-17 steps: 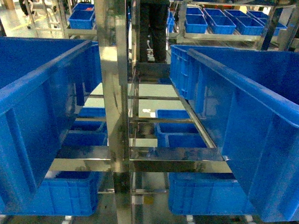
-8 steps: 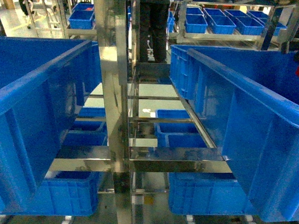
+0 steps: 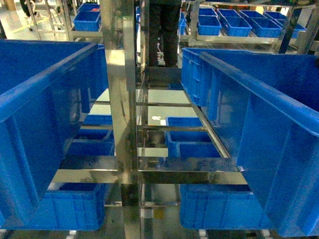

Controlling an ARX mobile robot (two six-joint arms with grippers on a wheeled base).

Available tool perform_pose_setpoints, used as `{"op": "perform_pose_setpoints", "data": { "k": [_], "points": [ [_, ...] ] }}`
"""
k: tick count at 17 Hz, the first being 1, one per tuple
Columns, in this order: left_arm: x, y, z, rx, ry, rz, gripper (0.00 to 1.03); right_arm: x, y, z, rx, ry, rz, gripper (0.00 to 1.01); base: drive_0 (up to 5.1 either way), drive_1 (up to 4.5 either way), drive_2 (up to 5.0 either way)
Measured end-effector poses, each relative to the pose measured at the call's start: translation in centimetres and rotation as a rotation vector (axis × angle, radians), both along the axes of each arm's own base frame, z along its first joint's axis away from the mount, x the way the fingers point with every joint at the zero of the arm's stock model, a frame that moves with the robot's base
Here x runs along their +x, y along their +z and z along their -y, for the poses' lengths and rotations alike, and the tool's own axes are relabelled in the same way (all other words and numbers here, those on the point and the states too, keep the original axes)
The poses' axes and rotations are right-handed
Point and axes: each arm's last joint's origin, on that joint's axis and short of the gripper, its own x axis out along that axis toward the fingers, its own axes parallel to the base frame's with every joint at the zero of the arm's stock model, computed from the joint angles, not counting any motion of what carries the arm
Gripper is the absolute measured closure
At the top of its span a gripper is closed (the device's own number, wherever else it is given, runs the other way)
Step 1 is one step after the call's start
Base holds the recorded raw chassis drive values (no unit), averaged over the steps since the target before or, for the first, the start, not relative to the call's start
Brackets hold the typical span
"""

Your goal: Sort and place red and yellow blocks in left bins

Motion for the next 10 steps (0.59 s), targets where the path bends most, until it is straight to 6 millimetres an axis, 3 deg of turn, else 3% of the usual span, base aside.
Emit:
{"op": "perform_pose_setpoints", "data": {
  "k": [1, 3, 5, 6, 8, 10],
  "points": [
    [0.0, 0.0, 0.0, 0.000, 0.000, 0.000, 0.76, -2.2, 1.5, -0.1, 0.005, 0.014, 0.023, 0.01, 0.0, 0.00, 0.0],
    [0.0, 0.0, 0.0, 0.000, 0.000, 0.000, 0.76, -5.4, 2.3, -0.2, 0.015, 0.044, 0.011, 0.04, 0.0, 0.00, 0.0],
    [0.0, 0.0, 0.0, 0.000, 0.000, 0.000, 0.76, -10.0, 3.1, -0.5, 0.027, 0.072, -0.025, 0.03, 0.0, 0.00, 0.0],
    [0.0, 0.0, 0.0, 0.000, 0.000, 0.000, 0.76, -11.8, 4.2, -0.6, 0.025, 0.073, 0.000, 0.03, 0.0, 0.00, 0.0],
    [0.0, 0.0, 0.0, 0.000, 0.000, 0.000, 0.76, -15.0, 8.4, -1.3, 0.003, 0.079, 0.127, 0.03, 0.0, 0.00, 0.0],
    [0.0, 0.0, 0.0, 0.000, 0.000, 0.000, 0.76, -16.2, 10.2, -2.1, -0.017, 0.107, 0.168, 0.03, 0.0, 0.00, 0.0]
  ]
}}
